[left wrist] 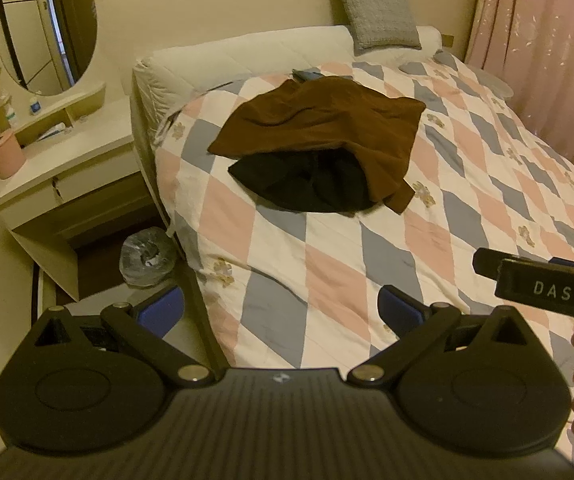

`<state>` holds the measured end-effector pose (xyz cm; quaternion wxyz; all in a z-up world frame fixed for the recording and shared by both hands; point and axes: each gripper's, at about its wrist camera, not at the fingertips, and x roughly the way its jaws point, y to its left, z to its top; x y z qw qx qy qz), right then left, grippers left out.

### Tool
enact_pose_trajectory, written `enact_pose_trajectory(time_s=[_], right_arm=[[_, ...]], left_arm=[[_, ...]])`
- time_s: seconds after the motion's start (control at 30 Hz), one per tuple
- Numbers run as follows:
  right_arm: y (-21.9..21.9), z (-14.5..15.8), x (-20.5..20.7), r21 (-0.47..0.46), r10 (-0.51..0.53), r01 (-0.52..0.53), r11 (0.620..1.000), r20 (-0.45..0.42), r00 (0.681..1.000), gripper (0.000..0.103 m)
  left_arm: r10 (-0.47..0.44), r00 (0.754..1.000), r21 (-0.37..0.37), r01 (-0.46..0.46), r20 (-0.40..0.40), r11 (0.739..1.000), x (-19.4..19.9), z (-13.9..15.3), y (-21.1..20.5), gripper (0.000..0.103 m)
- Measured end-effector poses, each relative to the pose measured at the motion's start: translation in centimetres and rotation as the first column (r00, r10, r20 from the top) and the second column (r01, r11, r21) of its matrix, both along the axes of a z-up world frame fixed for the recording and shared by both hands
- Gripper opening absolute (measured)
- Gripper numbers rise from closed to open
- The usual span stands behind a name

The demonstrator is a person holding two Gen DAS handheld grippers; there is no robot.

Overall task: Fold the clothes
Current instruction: 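Move both grippers toward the crumpled brown shirt on the bed, then grasp the brown shirt with the left gripper while the right gripper grasps it too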

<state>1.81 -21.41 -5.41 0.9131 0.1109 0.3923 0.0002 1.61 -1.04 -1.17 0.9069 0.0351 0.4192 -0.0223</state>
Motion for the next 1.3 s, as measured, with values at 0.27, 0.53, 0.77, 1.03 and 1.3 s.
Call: enact_pose_trajectory(time_s=[0.27, 0.53, 0.77, 1.03, 1.3], right_arm=[[-0.1, -0.1, 0.9, 0.015, -0.011, 0.011, 1.0, -0.002, 1.0, 0.103], [-0.7, -0.8, 2.4, 0.034, -0.041, 0.041, 0.999, -0.024, 0.999, 0.103], [-2.9, -2.9, 4.5, 0.093, -0.122, 0.131, 0.987, -0.097, 0.988, 0.103], [-5.7, -6.8, 7.5, 0.375, -0.271, 0.319, 0.87, -0.177, 0.946, 0.103], [-6.2, -10.2, 11.8, 0.5, -0.413, 0.447, 0.741, -0.186, 0.892, 0.103]], left_arm=[[-0.03, 0.999, -0.022, 0.03, -0.012, 0.999, 1.3, -0.3, -0.1, 0.102], [-0.075, 0.992, -0.061, 0.07, -0.1, 0.996, 4.4, -2.3, -0.5, 0.102], [-0.091, 0.986, -0.067, 0.083, -0.142, 0.994, 8.2, -4.8, -0.4, 0.102], [-0.159, 0.956, -0.072, 0.146, -0.245, 0.987, 15.4, -8.5, 0.8, 0.102], [-0.245, 0.954, 0.046, 0.257, -0.175, 0.965, 23.7, -11.3, 1.1, 0.099]])
